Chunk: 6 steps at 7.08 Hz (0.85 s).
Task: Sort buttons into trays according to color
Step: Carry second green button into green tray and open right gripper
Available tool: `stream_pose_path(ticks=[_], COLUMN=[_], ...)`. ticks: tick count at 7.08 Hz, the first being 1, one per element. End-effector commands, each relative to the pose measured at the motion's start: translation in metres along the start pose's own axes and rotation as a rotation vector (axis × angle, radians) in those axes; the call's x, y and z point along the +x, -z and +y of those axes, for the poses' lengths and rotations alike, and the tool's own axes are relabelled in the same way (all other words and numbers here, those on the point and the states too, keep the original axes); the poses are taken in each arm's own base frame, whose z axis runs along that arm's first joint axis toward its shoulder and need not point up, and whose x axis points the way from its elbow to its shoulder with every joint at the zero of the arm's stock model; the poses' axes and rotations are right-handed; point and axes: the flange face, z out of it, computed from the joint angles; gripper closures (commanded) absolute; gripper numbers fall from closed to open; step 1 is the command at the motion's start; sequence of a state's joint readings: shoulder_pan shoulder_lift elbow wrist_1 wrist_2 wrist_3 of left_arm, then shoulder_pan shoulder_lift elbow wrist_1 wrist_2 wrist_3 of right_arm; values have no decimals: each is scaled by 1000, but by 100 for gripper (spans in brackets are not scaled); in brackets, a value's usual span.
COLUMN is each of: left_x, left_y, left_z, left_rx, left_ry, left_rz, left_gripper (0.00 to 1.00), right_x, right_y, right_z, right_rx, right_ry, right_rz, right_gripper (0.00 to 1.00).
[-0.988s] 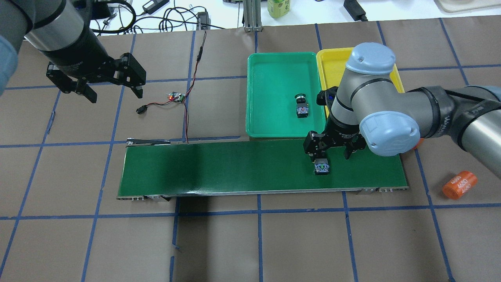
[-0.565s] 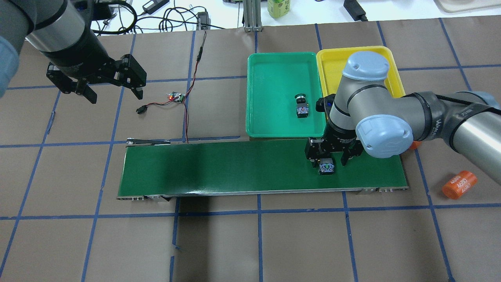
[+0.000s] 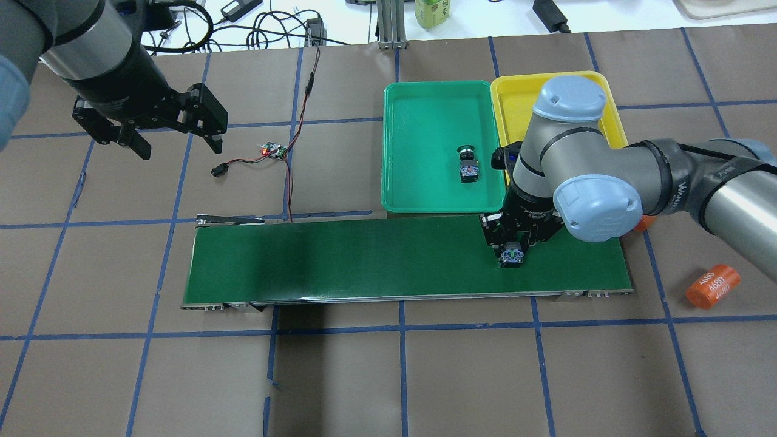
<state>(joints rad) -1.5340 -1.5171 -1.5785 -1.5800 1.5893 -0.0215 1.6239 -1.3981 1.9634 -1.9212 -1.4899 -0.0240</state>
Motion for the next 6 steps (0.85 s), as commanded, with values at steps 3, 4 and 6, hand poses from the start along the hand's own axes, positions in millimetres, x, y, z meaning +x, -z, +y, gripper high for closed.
stream_pose_path(ticks=[3, 4, 6], left_x=[0, 0, 0], left_y=[0, 0, 1], left_z=[0, 0, 0], left_rx=[0, 0, 2], left_ry=[0, 0, 0], left_rz=[0, 0, 0], left_gripper=[0, 0, 0], right_x=[-23, -36, -73], right_y=[90, 89, 49], right_z=[-57, -95, -134], right_rx=[204, 294, 274], right_ry=[41, 72, 132], right_rz=[-106, -131, -115], right_gripper=[100, 100, 100])
